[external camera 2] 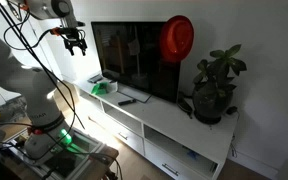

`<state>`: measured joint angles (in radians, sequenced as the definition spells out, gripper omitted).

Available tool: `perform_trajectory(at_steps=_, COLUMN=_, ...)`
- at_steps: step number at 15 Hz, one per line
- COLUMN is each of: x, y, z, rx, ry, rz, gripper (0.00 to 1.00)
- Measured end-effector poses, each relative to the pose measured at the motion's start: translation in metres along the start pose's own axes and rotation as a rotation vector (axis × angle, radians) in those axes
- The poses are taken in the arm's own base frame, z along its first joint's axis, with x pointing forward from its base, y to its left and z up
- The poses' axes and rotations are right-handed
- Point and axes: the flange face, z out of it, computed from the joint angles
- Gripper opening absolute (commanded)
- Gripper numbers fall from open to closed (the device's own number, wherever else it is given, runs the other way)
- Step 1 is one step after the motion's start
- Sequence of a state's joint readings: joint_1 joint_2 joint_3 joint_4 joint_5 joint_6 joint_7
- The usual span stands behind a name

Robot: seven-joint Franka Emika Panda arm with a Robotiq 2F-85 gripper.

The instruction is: Pick up the red hat and put it on the tv stand

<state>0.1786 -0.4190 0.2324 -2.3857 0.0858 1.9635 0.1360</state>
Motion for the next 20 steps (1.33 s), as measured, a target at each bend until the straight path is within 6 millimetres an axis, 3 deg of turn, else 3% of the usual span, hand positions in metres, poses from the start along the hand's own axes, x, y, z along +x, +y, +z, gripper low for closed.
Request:
perform_trajectory(at_steps=17, x=0.000, y=0.002, z=0.000, rx=0.000, ry=0.000, rz=0.004, gripper=1.00)
perform_trajectory(at_steps=19, x=0.004, y=0.020, z=-0.001, rx=0.000, ry=0.003, rz=0.039, gripper=1.00)
perform_trajectory(at_steps=20, x=0.007, y=0.039, z=-0.002, rx=-0.007, ry=0.012, rz=0.073, gripper=1.00)
